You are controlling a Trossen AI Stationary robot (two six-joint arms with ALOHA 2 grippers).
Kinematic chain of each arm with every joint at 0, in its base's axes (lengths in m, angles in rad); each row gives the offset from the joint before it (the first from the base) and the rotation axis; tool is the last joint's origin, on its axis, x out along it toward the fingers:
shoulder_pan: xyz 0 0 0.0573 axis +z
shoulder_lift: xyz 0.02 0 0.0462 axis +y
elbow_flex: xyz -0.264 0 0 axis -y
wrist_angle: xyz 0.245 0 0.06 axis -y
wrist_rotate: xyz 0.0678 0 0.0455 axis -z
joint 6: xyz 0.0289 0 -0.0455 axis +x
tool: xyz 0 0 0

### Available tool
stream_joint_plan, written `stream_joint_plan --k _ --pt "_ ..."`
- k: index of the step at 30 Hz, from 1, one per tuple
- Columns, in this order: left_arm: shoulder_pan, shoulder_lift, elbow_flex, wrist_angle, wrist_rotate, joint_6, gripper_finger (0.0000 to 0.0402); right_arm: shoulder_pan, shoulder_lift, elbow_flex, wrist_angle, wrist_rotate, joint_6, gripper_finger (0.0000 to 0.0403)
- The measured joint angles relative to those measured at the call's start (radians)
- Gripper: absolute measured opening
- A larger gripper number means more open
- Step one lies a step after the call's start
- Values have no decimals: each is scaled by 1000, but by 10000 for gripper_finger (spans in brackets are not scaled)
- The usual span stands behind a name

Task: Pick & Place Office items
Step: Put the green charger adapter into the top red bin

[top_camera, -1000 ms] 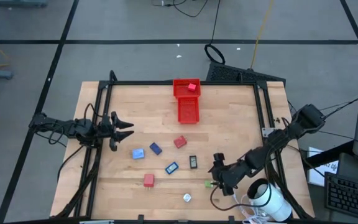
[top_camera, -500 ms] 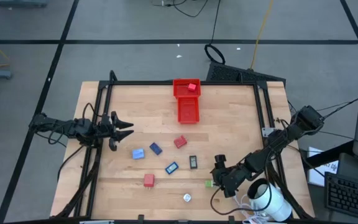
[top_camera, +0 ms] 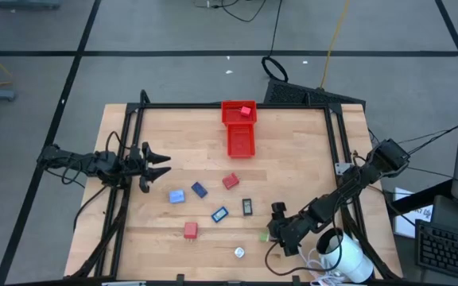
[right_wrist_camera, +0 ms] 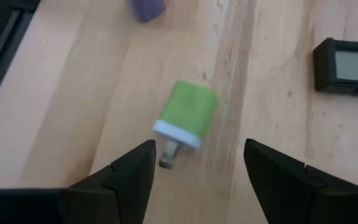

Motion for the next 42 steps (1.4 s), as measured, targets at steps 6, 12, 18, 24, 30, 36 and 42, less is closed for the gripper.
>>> stream_joint_plan --k 6,12,18,24,30,36,42 --pt "0 0 0 0 0 -4 202 -8 28 0 42 14 -16 235" --pt "0 0 0 0 -1 34 185 8 81 0 158 11 -16 235" --pt "0 0 0 0 -1 49 169 6 115 0 174 17 -28 235" --pt "0 0 0 0 -1 50 155 -13 117 0 174 18 -79 235" --pt "0 0 0 0 -1 52 156 -29 117 0 177 65 -95 235" --pt "0 0 0 0 0 52 173 -29 117 0 179 40 -97 235" --pt "0 0 0 0 0 52 190 -30 117 0 194 39 -102 235"
